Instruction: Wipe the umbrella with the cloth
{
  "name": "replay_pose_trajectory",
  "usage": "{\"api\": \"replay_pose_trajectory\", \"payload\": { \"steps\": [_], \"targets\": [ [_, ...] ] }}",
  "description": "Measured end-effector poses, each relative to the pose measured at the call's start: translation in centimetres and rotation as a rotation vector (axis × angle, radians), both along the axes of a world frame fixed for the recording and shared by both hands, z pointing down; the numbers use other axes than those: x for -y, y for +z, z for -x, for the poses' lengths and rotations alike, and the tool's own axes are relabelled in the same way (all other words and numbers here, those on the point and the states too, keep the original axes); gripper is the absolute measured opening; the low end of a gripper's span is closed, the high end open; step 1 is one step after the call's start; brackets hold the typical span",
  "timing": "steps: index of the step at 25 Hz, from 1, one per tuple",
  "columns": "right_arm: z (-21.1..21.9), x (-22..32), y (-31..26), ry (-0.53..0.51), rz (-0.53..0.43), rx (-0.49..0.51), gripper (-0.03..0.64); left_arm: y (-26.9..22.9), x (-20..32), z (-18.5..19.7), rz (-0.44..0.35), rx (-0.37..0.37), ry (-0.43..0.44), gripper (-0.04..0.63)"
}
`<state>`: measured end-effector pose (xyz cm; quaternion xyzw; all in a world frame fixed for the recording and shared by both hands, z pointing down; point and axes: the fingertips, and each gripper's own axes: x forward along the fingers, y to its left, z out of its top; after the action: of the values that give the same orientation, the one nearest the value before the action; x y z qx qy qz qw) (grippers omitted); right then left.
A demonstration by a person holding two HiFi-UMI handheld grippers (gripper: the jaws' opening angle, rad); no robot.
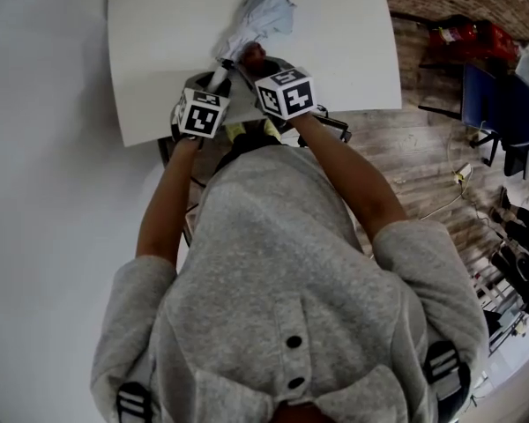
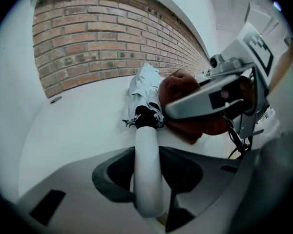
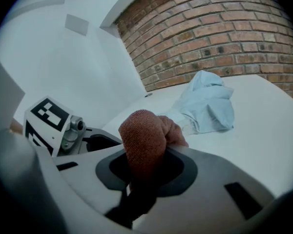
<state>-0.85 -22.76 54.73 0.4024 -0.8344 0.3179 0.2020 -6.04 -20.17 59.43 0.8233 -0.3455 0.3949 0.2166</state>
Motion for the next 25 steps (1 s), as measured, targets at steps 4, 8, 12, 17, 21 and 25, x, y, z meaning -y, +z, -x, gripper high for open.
{"api": "replay_pose_trajectory", "payload": {
  "steps": [4,8,12,17,21,25],
  "targets": [
    [2.1,-1.3,-1.1,-0.061,-0.025,0.040,0.098,0.1,0.1,0.1,0.002,-0.001,-0.007,0.155],
    [3.9,-3.3,-2.2,-0.151,-0.041,0.069,0.098,0.0,0.0,0.0,-0.005,-0.003,-0.012,0.155],
    [4.4,-5.3,-3.9,-0.213,-0.115,0.103,0.098,0.0,0.1,0.0,-0.005,-0.013,-0.021,0.155],
    [2.7,-6.4,-7.1,-0.251,-0.242,0.115,0.098,0.0,-0.1,-0.1,0.001,-0.017,-0.011,0.156],
    [-0.3,-5.9,-10.9,-0.200,-0.342,0.117,0.098,-1.0,0.2,0.3,-0.044,-0.025,-0.025,0.158],
    [-5.0,-5.5,-14.2,-0.128,-0.419,0.055,0.098,-4.7,0.5,1.1,-0.143,-0.076,-0.092,0.158]
  ]
}}
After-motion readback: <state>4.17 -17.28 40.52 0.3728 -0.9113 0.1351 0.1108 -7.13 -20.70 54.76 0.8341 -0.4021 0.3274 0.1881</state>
